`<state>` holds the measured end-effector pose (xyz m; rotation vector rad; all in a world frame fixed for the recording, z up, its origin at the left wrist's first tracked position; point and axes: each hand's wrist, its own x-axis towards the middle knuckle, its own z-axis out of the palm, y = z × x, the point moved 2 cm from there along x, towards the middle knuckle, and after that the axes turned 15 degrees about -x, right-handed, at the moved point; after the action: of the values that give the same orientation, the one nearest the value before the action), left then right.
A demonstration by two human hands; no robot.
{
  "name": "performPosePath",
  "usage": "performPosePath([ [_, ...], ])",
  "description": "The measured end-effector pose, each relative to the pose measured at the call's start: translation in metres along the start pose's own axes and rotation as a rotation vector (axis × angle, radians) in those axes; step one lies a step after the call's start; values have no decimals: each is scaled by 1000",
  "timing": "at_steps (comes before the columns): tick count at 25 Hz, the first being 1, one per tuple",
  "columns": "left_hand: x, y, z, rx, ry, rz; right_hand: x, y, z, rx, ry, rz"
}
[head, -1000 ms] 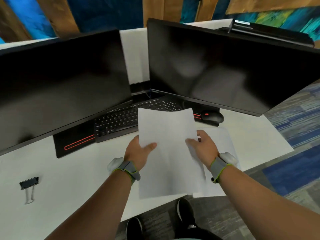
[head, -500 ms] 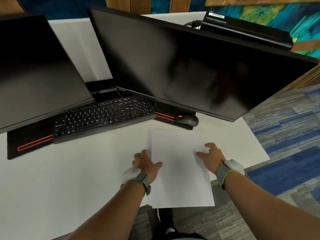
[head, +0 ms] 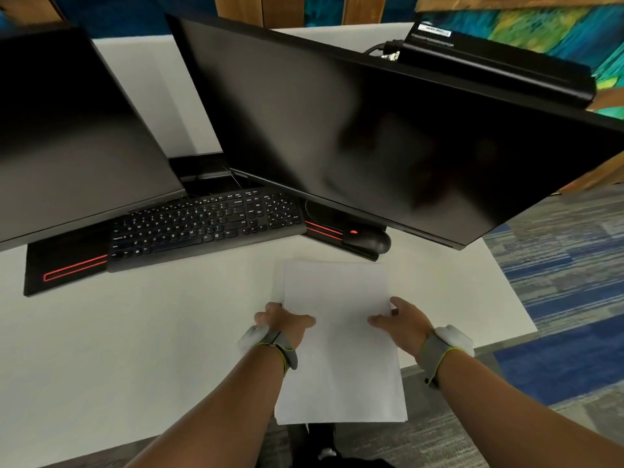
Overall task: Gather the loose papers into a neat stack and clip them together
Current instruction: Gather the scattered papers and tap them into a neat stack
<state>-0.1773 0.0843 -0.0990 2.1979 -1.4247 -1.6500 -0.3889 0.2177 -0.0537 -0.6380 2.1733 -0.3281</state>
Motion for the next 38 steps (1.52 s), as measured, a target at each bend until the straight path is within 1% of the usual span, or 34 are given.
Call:
performPosePath([
  [1, -15, 8, -8, 9, 18, 4, 2, -1, 2, 32, -22, -4],
  [2, -22, 12, -11, -42, 20, 20, 2, -3, 5, 68, -43, -9],
  [4, -24, 16, -15, -220, -27, 17, 4, -7, 12, 134, -81, 0],
  [6, -16, 12, -25, -281, -57, 15, 4, -14, 20, 122, -101, -24],
  [7, -12, 10, -32, -255, -71, 38, 4, -18, 23, 121, -106, -30],
  [9, -12, 9, -52, -219, -137, 150, 7, -26, 31, 185, -120, -14],
  [11, -10, 8, -72, -345, -234, 244, 1, -39, 35, 279, -100, -12],
  [14, -4, 12, -123, -599, -393, 277, -13, -78, 41, 511, -63, -91],
  [16, -2, 25, -151, -650, -412, 312, -28, -111, 39, 580, -101, -210],
  [18, -7, 46, -179, -664, -356, 411, -39, -148, 39, 597, -60, -320],
  [22, -25, 73, -225, -722, -145, 608, -63, -213, 47, 677, 133, -444],
  [24, -37, 77, -245, -660, -59, 703, -71, -227, 53, 614, 195, -470],
  [26, -46, 78, -259, -641, -12, 762, -77, -232, 58, 571, 230, -481],
  [29, -57, 84, -268, -608, 84, 854, -88, -241, 52, 654, 261, -541],
  [31, -63, 93, -266, -685, 91, 871, -95, -251, 43, 698, 279, -556],
  [33, -63, 100, -262, -779, 106, 842, -97, -259, 38, 716, 301, -530],
  [36, -56, 104, -259, -838, 198, 804, -97, -266, 37, 770, 349, -437],
  [38, -51, 103, -258, -855, 215, 773, -96, -268, 39, 774, 340, -422],
])
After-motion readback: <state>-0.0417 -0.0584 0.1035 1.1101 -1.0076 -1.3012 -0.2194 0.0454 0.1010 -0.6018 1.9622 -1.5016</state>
